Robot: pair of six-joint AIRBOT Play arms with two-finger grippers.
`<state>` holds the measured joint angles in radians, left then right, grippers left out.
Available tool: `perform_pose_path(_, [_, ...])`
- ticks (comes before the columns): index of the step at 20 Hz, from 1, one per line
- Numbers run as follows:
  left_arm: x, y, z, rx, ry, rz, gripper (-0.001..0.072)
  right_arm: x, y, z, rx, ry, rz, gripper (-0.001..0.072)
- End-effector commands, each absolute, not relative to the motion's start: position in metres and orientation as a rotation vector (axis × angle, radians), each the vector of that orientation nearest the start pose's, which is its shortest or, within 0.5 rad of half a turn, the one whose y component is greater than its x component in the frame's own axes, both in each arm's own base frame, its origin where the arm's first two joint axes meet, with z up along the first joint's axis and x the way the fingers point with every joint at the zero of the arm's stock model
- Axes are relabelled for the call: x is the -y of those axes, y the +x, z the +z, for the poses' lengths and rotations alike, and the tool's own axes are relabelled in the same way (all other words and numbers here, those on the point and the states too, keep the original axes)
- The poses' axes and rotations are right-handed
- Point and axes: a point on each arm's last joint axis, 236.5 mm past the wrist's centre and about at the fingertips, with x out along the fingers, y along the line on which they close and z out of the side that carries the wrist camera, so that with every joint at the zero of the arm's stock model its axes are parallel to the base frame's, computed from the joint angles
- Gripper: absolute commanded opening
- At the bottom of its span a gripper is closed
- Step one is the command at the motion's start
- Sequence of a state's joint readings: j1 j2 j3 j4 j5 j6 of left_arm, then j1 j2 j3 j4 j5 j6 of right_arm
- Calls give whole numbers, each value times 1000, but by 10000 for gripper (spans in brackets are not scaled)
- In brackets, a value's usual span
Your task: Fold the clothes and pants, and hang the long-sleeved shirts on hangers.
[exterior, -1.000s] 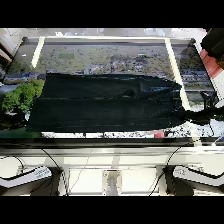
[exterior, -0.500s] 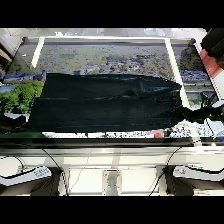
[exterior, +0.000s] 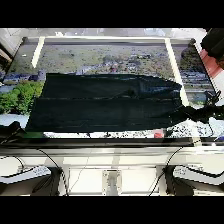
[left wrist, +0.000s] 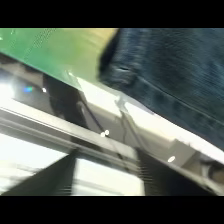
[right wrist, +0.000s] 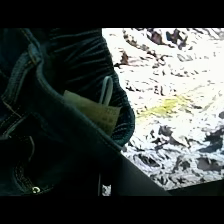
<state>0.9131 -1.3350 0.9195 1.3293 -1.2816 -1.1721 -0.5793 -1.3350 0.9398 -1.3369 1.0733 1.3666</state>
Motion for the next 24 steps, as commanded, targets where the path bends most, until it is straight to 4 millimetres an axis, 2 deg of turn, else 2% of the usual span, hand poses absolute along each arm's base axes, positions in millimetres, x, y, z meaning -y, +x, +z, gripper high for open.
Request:
perform_pose_path(1, [-199, 224, -98, -1336, -733, 340, 534, 143, 296, -72, -1396, 474, -250, 21])
perform_pose_path(5, [-186, 281, -89, -1104, -804, 199, 533, 139, 291, -73, -1420, 481, -241, 21])
perform_pose_path(7, [-180, 295, -92, -1057, -867, 161, 533, 137, 289, -73, -1433, 485, -236, 21])
perform_pose_path(9, [-179, 297, -106, -1066, -916, 162, 531, 135, 286, -73, -1446, 488, -232, 21])
perform_pose_path(10, [-176, 295, -114, -1083, -934, 160, 466, 135, 285, -73, -1451, 490, -230, 22])
perform_pose_path(11, [-173, 293, -120, -1099, -951, 151, 304, 133, 284, -73, -1458, 493, -226, 22])
perform_pose_path(12, [-169, 292, -121, -1109, -963, 138, 74, 133, 283, -71, -1457, 491, -225, 21])
perform_pose_path(13, [-168, 292, -119, -1110, -967, 129, 29, 136, 283, -66, -1446, 473, -232, 21])
perform_pose_path(15, [-170, 296, -100, -1065, -966, 127, 28, 153, 282, -43, -1405, 375, -275, 20])
perform_pose_path(18, [-180, 309, -40, -897, -984, 150, 28, 185, 272, 13, -1302, 224, -357, 19])
perform_pose_path(21, [-183, 309, 21, -769, -930, 198, 28, 218, 244, 69, -1160, 196, -481, 19])
perform_pose_path(24, [-177, 306, 74, -660, -828, 220, 28, 240, 217, 103, -1031, 256, -635, 18])
